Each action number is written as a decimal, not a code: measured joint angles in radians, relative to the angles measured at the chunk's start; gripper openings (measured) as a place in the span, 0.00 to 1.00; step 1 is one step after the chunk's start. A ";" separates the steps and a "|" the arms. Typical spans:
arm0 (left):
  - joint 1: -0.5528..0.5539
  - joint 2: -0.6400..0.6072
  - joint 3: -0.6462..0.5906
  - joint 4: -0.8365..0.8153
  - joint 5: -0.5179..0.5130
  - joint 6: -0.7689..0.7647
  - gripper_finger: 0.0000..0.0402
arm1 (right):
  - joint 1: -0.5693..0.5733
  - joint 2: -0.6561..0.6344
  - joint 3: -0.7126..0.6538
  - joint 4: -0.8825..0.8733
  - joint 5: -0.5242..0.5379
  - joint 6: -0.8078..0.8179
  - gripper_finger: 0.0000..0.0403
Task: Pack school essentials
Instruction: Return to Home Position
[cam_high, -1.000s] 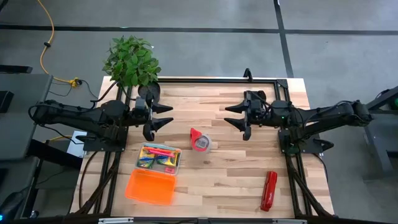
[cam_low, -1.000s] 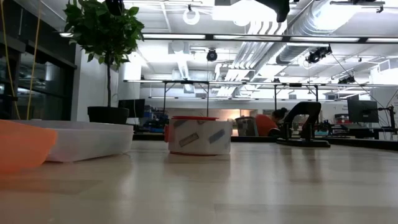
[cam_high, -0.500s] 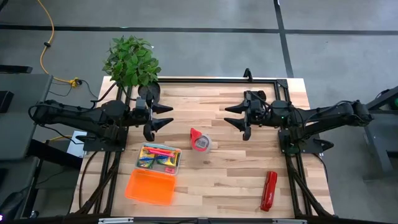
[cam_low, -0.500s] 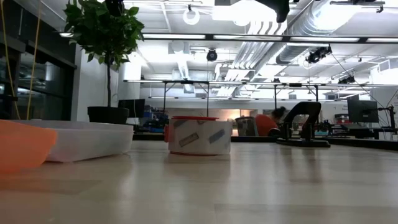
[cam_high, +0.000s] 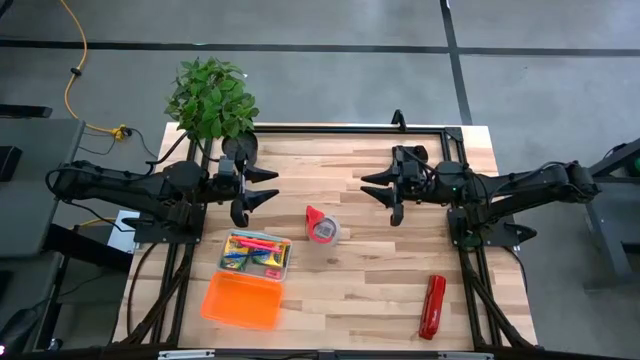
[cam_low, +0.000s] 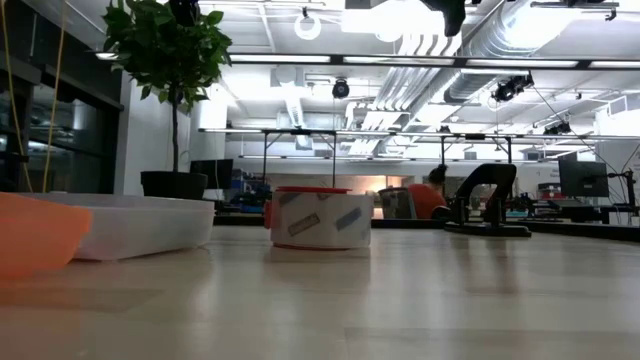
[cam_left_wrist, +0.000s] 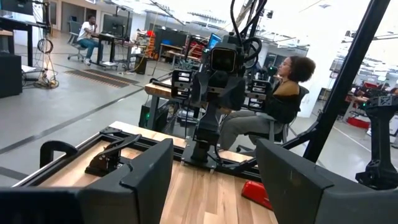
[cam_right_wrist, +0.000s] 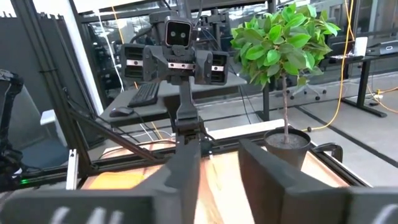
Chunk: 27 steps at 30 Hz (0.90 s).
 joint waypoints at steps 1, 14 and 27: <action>0.000 0.000 0.000 0.000 0.000 0.000 0.55 | 0.000 0.000 0.000 0.000 -0.003 -0.004 0.24; 0.000 -0.009 0.000 -0.008 0.013 -0.057 0.54 | 0.000 0.000 0.000 -0.016 -0.030 -0.002 0.01; -0.074 -0.153 -0.180 -0.004 0.028 -0.045 0.03 | 0.000 0.000 0.000 -0.019 -0.052 0.018 0.00</action>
